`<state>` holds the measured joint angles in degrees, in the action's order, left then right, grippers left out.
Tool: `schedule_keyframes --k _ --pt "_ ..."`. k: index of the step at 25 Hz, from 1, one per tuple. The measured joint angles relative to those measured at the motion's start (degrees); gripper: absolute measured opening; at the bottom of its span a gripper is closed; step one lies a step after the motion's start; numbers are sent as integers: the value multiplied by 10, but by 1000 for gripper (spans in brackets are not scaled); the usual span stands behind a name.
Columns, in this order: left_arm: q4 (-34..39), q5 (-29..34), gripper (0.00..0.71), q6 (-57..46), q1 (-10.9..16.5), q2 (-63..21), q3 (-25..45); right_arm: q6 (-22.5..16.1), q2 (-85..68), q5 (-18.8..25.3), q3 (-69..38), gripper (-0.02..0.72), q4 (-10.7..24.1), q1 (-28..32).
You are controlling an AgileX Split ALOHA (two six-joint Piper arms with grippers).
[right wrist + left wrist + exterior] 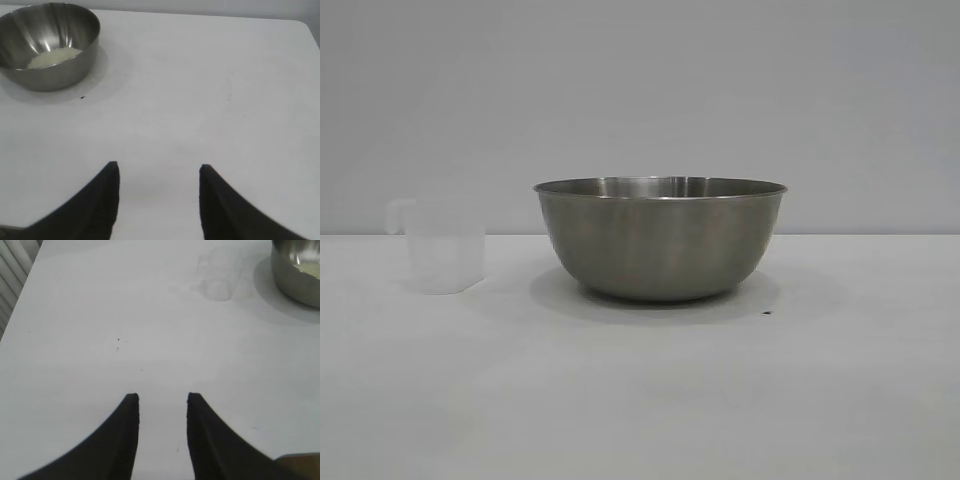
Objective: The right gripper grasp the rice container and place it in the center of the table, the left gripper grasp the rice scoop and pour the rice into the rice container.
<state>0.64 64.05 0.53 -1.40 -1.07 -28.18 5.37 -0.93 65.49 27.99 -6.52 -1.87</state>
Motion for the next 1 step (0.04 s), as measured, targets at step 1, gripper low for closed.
schedule_keyframes --k 1 --pt "0 0 238 0 0 0 0 0 0 0 0 315 0 0"
